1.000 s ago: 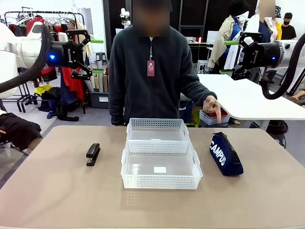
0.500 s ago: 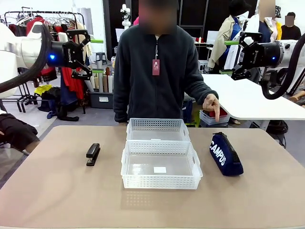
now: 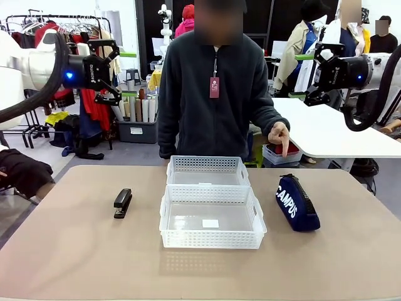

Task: Distribute items into two baskets.
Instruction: Pick up the Pencil pouch that the person points to.

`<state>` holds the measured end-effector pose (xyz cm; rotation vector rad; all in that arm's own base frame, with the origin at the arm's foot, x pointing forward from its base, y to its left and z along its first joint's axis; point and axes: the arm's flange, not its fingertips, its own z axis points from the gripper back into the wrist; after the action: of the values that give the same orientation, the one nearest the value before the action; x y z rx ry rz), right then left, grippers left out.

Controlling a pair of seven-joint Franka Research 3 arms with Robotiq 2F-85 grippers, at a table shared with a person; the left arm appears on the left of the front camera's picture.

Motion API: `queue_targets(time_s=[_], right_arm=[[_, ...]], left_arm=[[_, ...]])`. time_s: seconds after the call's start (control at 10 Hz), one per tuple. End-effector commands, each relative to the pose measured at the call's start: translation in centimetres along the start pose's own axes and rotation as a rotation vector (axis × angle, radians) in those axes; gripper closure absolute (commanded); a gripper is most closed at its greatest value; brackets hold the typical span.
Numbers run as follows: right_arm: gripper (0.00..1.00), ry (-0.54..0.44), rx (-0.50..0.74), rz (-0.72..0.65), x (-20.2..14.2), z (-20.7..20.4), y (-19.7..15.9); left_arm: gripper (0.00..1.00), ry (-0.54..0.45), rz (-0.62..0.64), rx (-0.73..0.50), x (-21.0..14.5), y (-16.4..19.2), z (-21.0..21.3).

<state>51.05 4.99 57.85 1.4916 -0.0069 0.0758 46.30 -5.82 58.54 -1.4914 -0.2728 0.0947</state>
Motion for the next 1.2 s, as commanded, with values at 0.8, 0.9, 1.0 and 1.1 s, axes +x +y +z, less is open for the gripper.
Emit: queue_targets(time_s=[0.8,0.9,1.0,1.1], right_arm=[[0.00,-0.221,-1.172,0.053,1.4,-2.9,0.6],[0.00,-0.231,-1.256,0.066,1.6,-2.2,0.0],[0.00,-0.239,-1.287,0.054,0.8,-3.0,-1.3],[0.00,-0.217,-1.332,0.044,1.0,-2.0,-1.3]], left_arm=[[0.00,0.002,0.004,-0.004,0.0,-0.1,0.1],[0.00,0.002,0.004,-0.004,0.0,-0.1,0.1],[0.00,0.002,0.004,-0.004,0.0,-0.1,0.1],[0.00,0.002,0.004,-0.004,0.0,-0.1,0.1]])
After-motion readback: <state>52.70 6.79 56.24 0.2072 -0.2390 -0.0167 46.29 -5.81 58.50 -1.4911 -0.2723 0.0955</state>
